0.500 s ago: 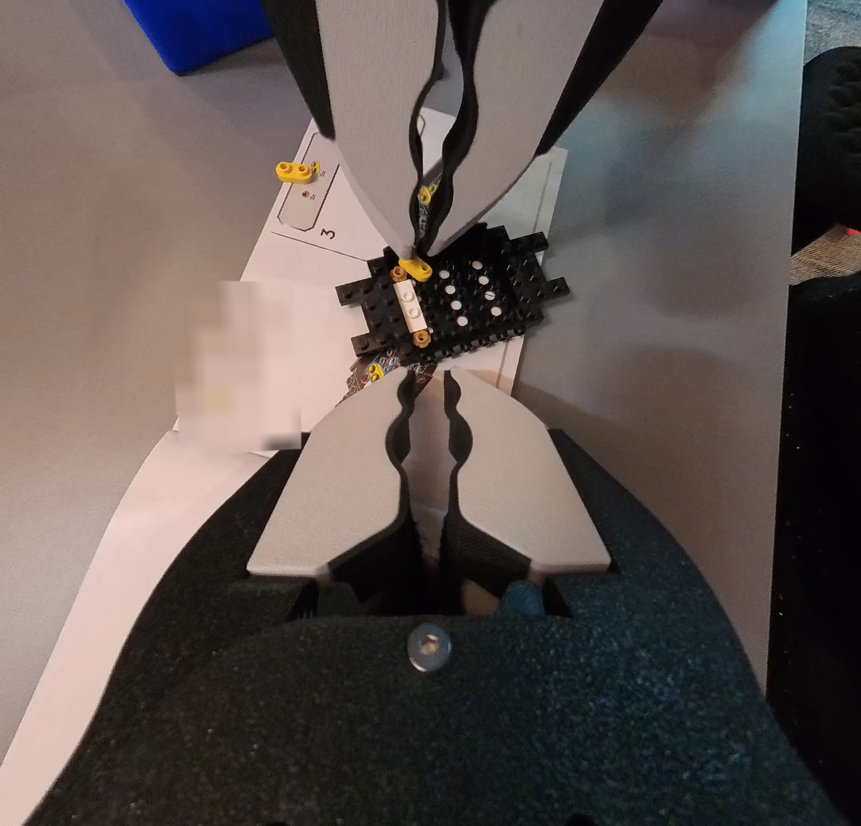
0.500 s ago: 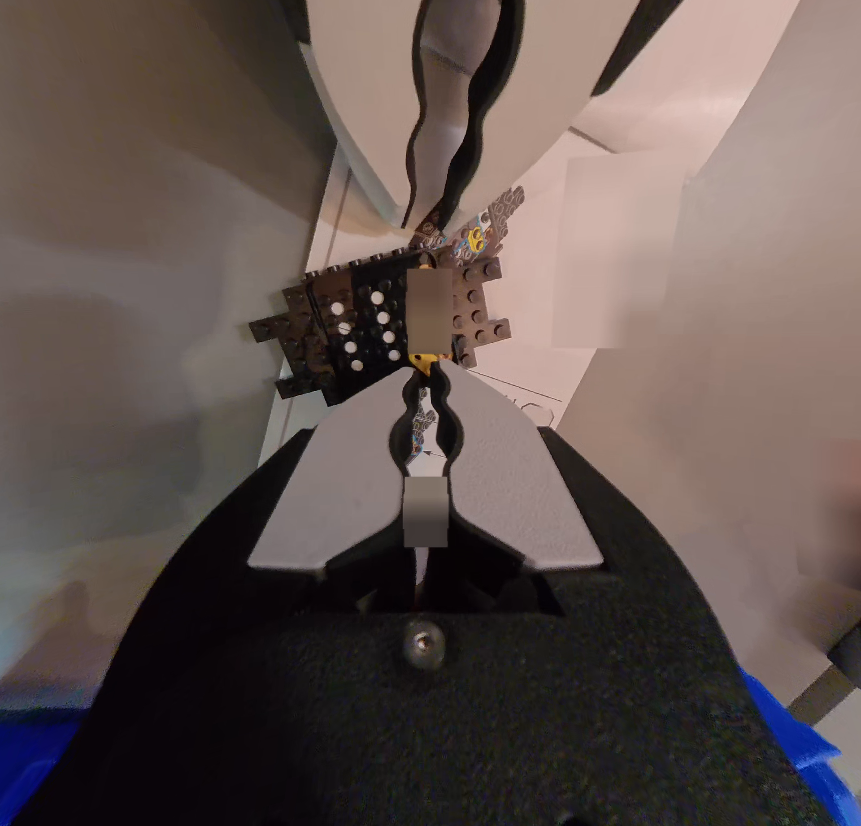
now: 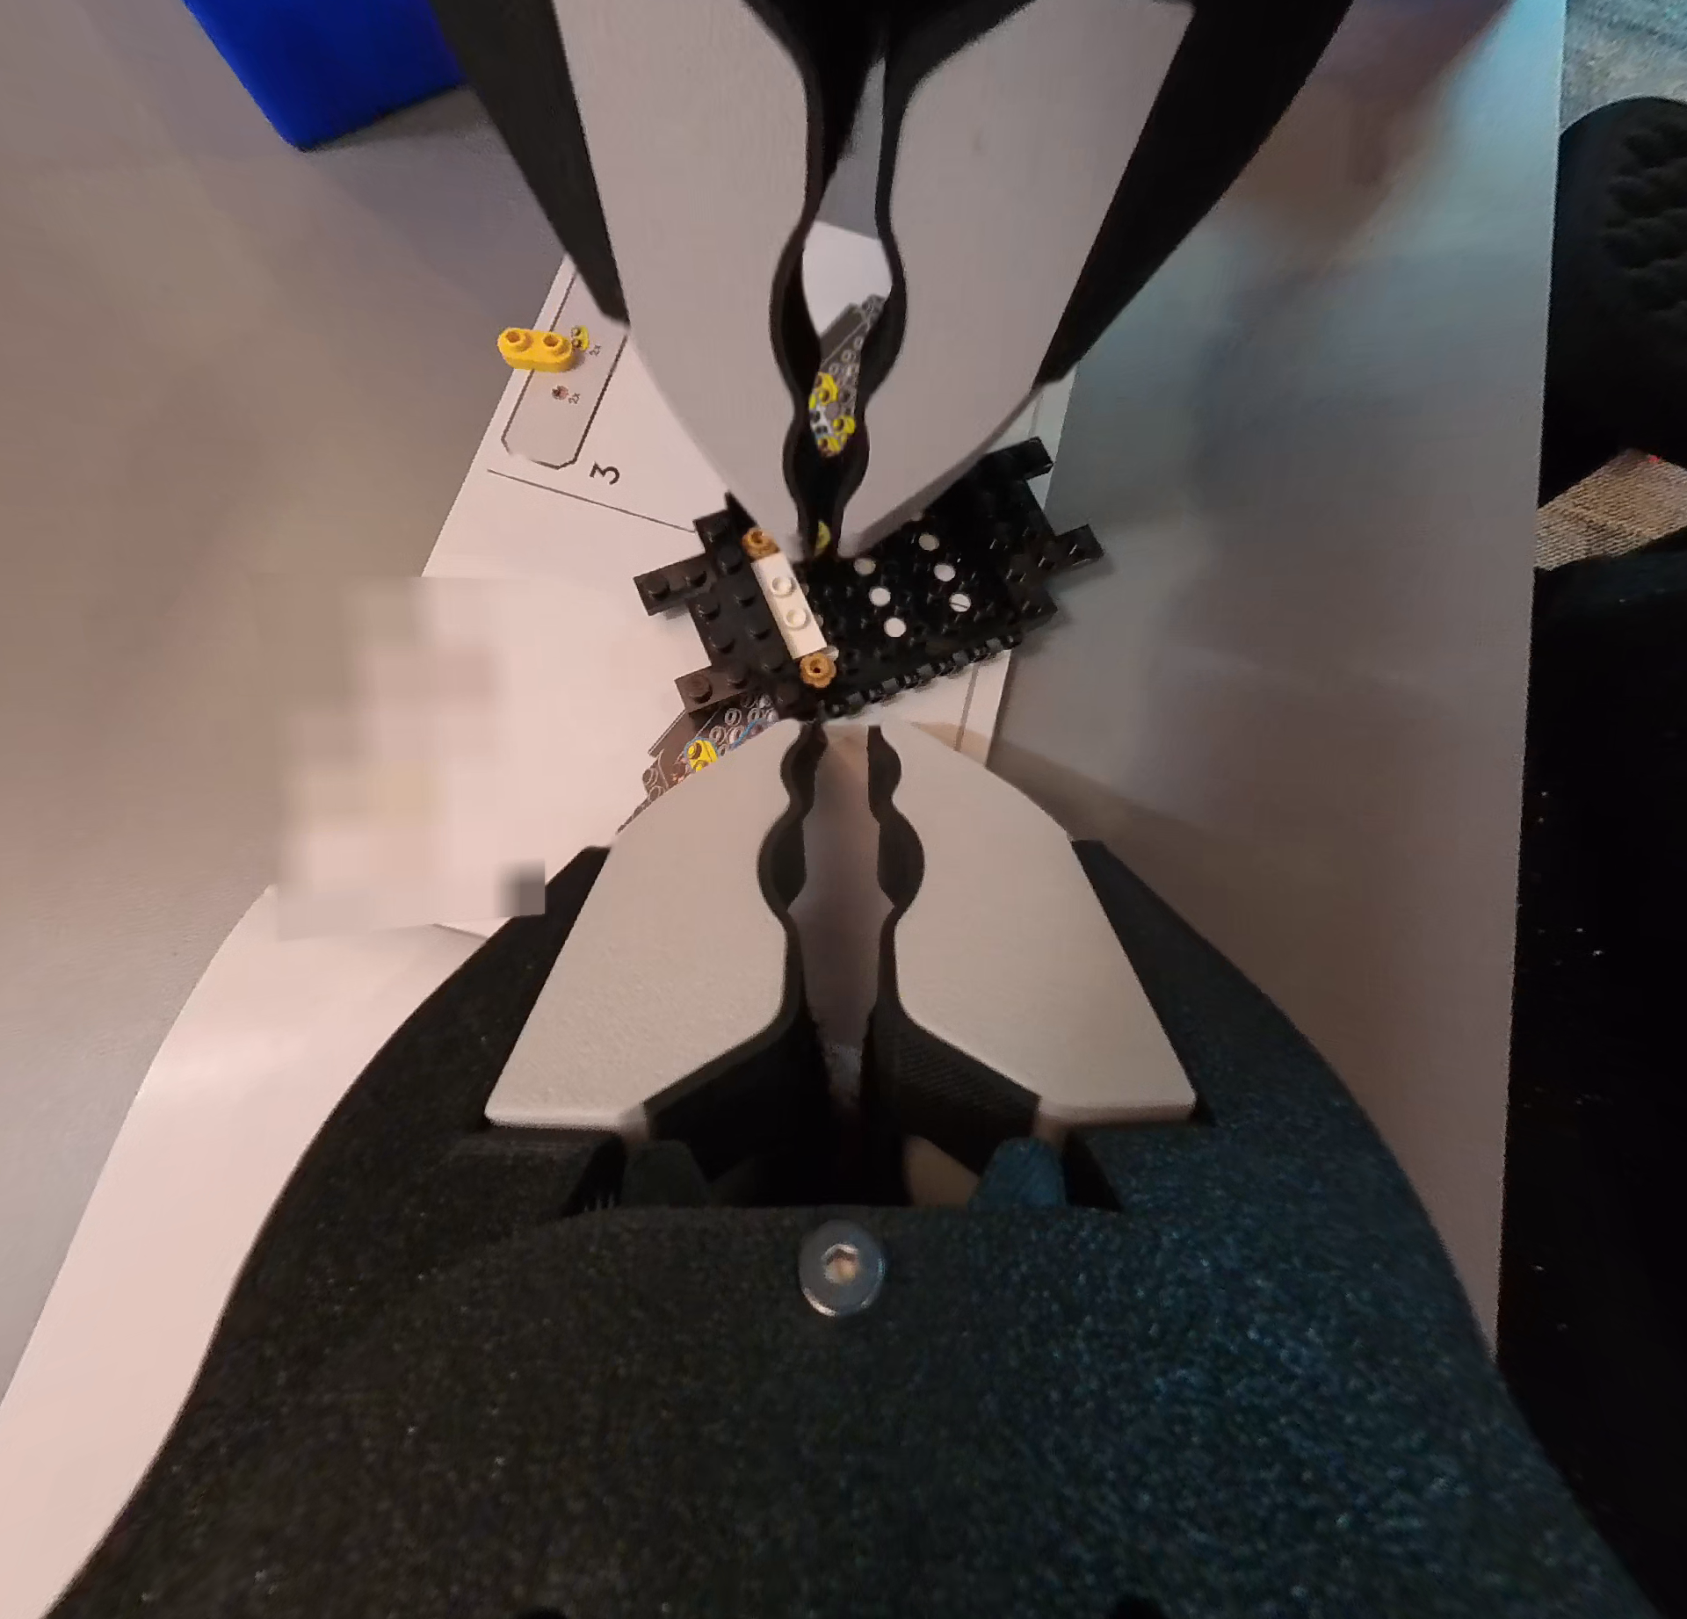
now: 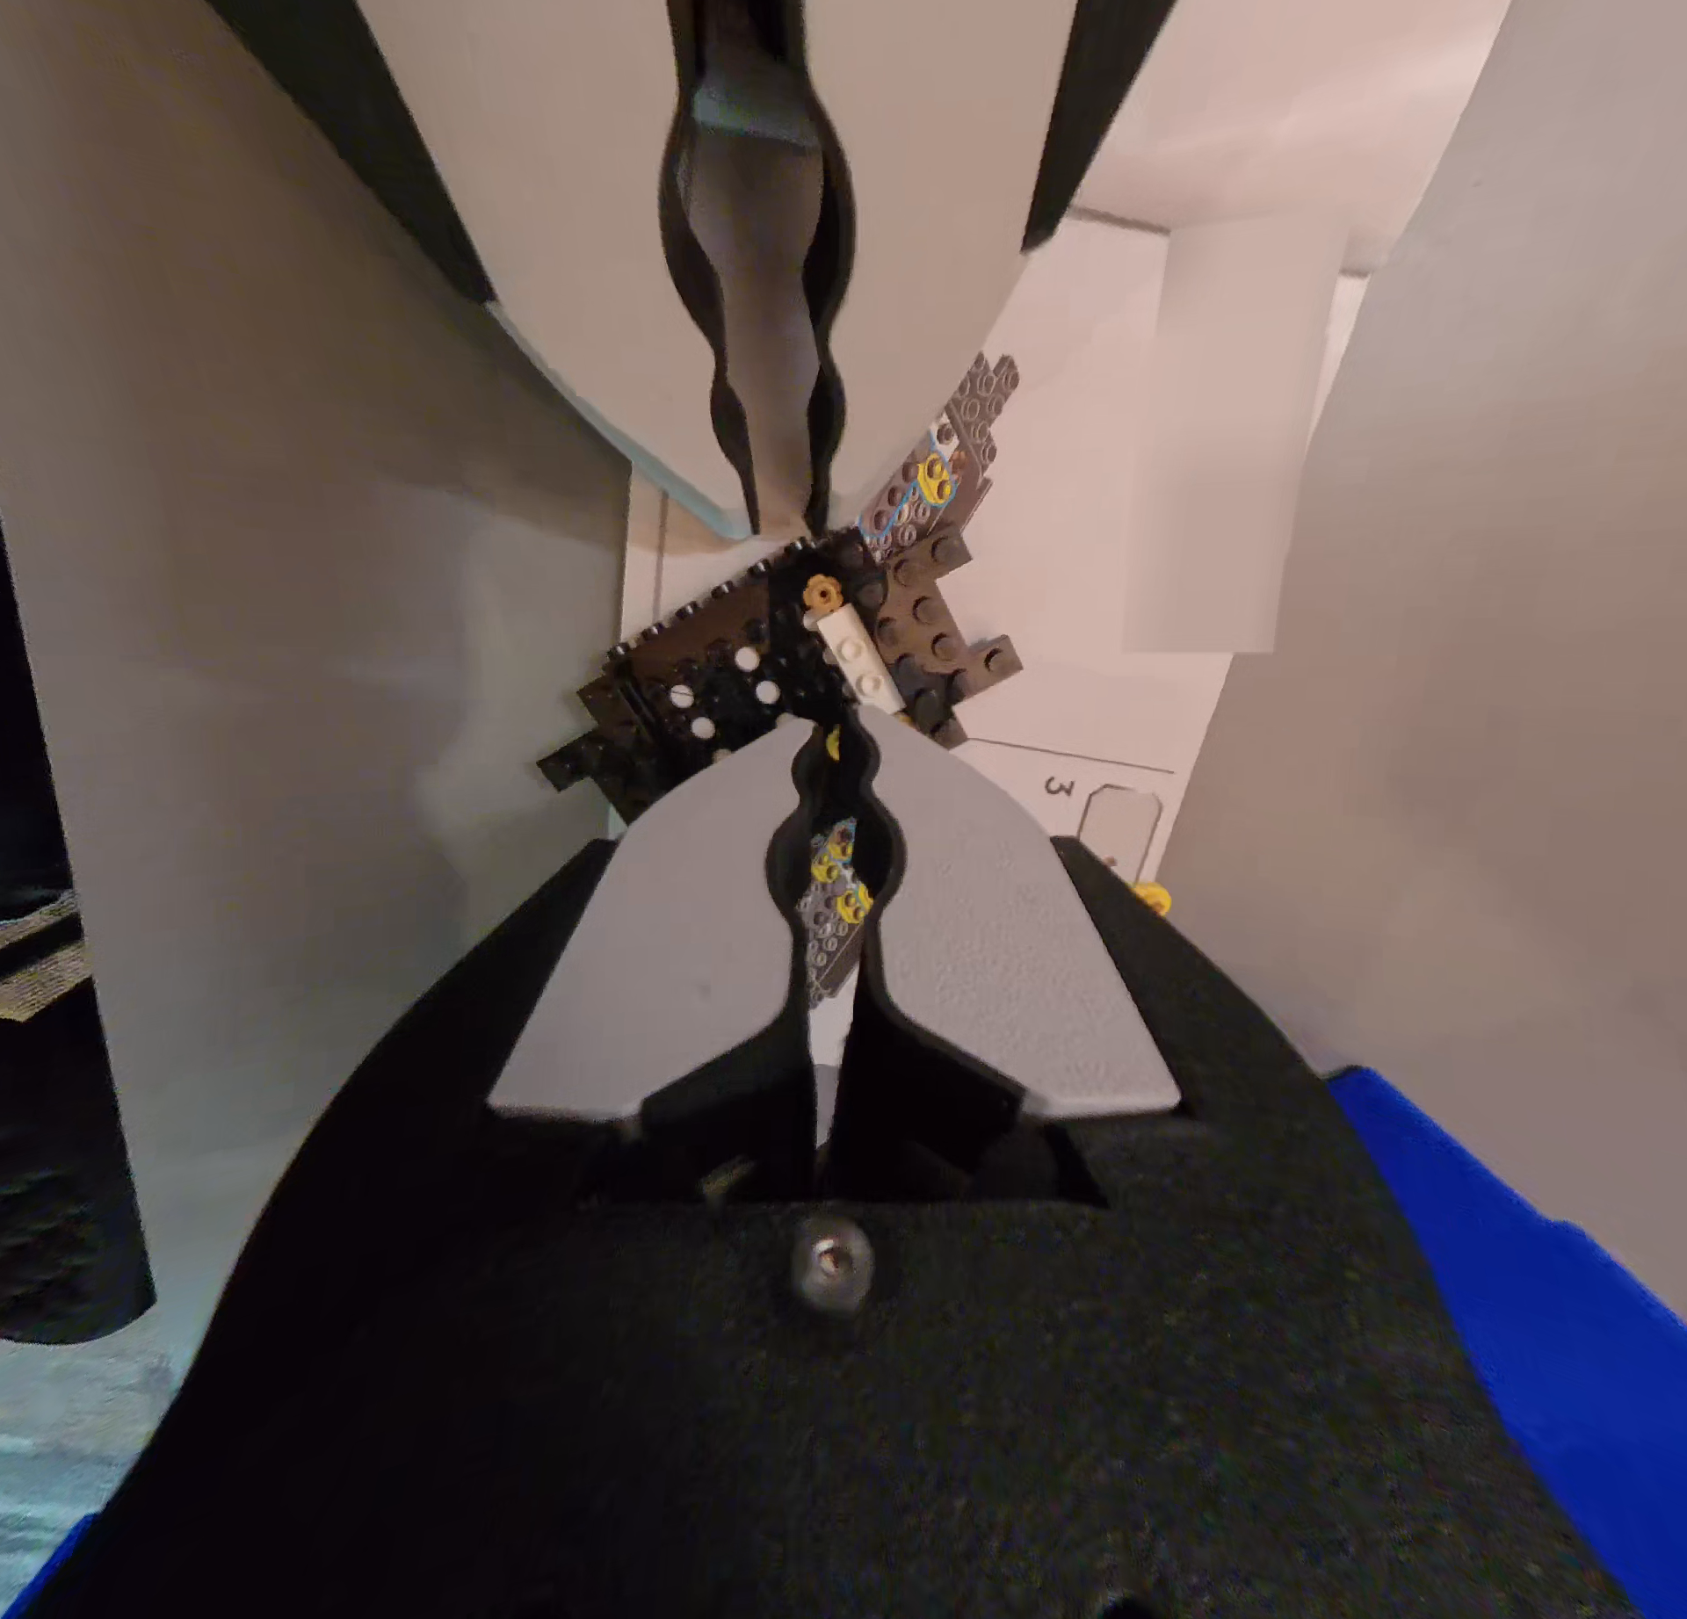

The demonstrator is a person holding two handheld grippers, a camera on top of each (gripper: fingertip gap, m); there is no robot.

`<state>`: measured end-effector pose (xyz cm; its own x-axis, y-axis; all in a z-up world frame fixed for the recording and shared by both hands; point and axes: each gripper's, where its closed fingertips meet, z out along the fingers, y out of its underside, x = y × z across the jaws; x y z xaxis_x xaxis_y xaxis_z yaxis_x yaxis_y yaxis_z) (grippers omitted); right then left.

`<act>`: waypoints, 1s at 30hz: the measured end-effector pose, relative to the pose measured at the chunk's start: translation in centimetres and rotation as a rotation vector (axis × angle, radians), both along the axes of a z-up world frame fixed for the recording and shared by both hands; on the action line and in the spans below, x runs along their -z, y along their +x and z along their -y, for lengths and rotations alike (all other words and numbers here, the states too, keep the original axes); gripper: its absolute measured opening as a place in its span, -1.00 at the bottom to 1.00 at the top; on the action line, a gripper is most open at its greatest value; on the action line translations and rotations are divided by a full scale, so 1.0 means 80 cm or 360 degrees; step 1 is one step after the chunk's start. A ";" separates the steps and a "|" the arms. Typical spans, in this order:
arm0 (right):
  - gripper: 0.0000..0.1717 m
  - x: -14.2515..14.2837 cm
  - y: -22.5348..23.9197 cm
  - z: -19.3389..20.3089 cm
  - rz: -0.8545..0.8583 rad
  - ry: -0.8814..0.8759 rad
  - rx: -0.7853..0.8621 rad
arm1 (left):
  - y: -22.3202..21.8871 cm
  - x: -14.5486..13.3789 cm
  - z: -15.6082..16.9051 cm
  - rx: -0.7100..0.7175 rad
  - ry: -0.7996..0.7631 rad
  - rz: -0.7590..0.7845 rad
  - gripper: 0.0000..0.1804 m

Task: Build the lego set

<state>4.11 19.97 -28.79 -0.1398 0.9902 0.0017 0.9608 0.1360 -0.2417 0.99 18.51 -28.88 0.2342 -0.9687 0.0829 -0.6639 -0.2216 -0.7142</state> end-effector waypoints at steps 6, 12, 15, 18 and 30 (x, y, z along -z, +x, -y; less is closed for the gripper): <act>-0.89 -0.007 0.014 -0.012 -0.0086 0.0138 -0.0031 | -0.003 0.000 -0.004 -0.0031 -0.0004 0.0000 -0.88; -0.90 0.001 0.008 -0.011 -0.0118 0.0239 -0.0072 | -0.001 0.002 -0.002 -0.0023 -0.0013 -0.0001 -0.88; -0.93 0.001 0.005 -0.009 -0.0159 0.0219 -0.0029 | 0.000 0.002 -0.002 -0.0026 -0.0016 0.0003 -0.88; -0.94 0.000 0.005 -0.008 -0.0191 0.0153 0.0094 | 0.001 0.002 -0.001 -0.0023 -0.0021 0.0009 -0.88; -0.98 -0.008 0.006 -0.007 -0.0237 0.0129 0.0258 | 0.000 0.002 -0.001 -0.0019 -0.0041 0.0019 -0.88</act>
<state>4.58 20.52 -28.12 0.0286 0.9954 0.0911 0.9262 0.0078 -0.3770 1.00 18.56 -29.01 0.2447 -0.9632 0.1108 -0.6527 -0.2481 -0.7159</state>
